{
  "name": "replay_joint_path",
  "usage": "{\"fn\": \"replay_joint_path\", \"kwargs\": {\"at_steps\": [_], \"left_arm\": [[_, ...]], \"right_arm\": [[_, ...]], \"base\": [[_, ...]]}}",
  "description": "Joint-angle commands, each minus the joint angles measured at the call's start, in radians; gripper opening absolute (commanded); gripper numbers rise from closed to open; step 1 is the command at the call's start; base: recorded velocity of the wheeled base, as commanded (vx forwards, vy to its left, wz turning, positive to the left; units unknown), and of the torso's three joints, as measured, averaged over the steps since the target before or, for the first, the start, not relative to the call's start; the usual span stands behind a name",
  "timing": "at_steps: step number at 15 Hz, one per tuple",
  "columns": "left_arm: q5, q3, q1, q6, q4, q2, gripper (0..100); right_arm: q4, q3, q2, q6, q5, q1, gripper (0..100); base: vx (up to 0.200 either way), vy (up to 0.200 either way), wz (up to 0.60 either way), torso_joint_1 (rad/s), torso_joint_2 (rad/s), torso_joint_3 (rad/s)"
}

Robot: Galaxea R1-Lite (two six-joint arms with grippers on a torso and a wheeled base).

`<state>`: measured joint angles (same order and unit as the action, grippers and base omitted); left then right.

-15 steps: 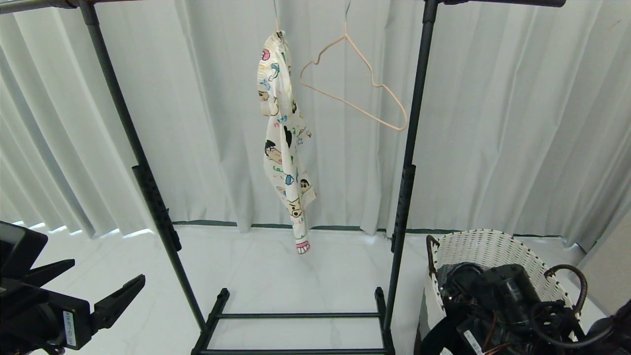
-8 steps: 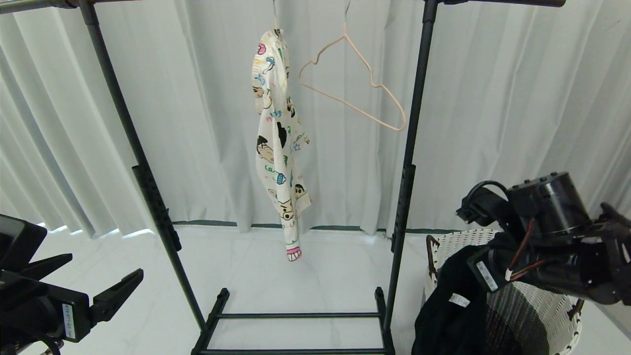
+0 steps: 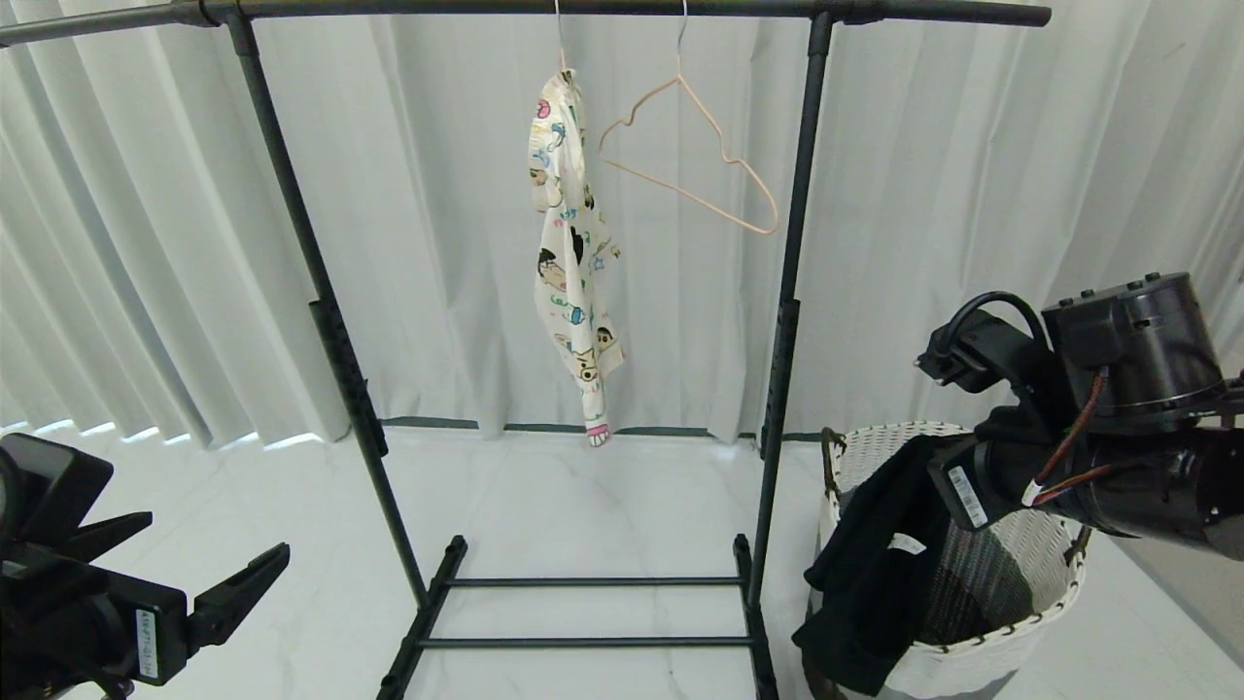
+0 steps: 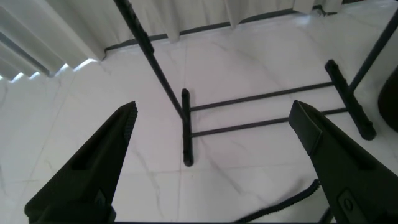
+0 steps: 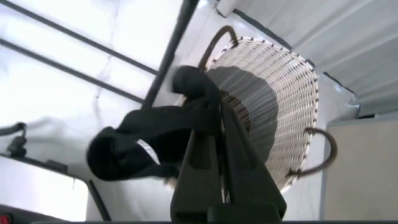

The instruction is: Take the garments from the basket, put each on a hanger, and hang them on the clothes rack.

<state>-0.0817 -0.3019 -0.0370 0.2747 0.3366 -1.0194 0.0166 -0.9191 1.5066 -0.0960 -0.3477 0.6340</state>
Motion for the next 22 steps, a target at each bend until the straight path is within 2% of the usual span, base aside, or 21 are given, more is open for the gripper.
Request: {"fn": "replay_joint_path", "kwargs": {"at_steps": [1,3,4,7,8,10,12,14,17,20,22], "left_arm": [[0.0,0.001,0.0,0.0,-0.001,-0.004,100],[-0.004,0.009,0.006,-0.002,-0.001,0.002,100],[-0.013,0.018,0.035,-0.003,-0.001,0.016,100],[-0.03,0.024,0.198,-0.015,-0.001,0.042,100],[-0.029,-0.003,0.316,-0.068,0.001,0.038,100],[-0.001,-0.098,0.523,-0.227,-0.001,-0.016,100],[0.102,-0.192,0.632,-0.282,0.001,-0.136,100],[0.129,-0.299,0.69,-0.315,0.001,-0.254,100],[0.131,-0.408,0.818,-0.371,0.001,-0.393,100],[0.123,-0.434,0.87,-0.39,0.009,-0.472,100],[0.079,-0.439,0.878,-0.388,0.01,-0.515,100]], "right_arm": [[-0.001,-0.001,-0.003,0.001,0.001,0.018,0],[-0.001,-0.001,-0.002,0.002,0.001,0.036,0],[-0.01,-0.003,0.003,0.009,0.009,0.05,0],[-0.035,-0.049,0.03,0.082,0.068,0.11,0],[-0.041,-0.079,0.055,0.097,0.075,0.127,0],[-0.053,-0.155,0.099,0.114,0.093,0.147,0],[-0.053,-0.25,0.144,0.144,0.11,0.191,0],[-0.053,-0.336,0.187,0.156,0.11,0.248,0],[-0.053,-0.412,0.238,0.156,0.11,0.268,0],[-0.053,-0.423,0.244,0.156,0.113,0.286,0],[-0.053,-0.425,0.245,0.162,0.113,0.325,0]], "base": [[-0.2,0.0,0.0,0.002,0.0,-0.002],[-0.1,0.0,0.0,0.001,0.0,0.004],[0.0,0.0,0.0,0.0,0.0,0.0],[0.0,0.0,0.0,0.0,0.0,0.0],[0.0,0.0,0.0,0.0,0.0,0.0],[0.0,0.0,0.0,0.0,0.0,0.0],[0.0,0.0,0.0,0.0,0.0,0.0],[0.0,0.0,0.0,0.0,0.0,0.0],[0.0,0.0,0.0,0.0,0.0,0.0],[0.0,0.0,0.0,0.0,0.0,0.0],[0.0,0.0,0.0,0.0,0.0,0.0]]}}
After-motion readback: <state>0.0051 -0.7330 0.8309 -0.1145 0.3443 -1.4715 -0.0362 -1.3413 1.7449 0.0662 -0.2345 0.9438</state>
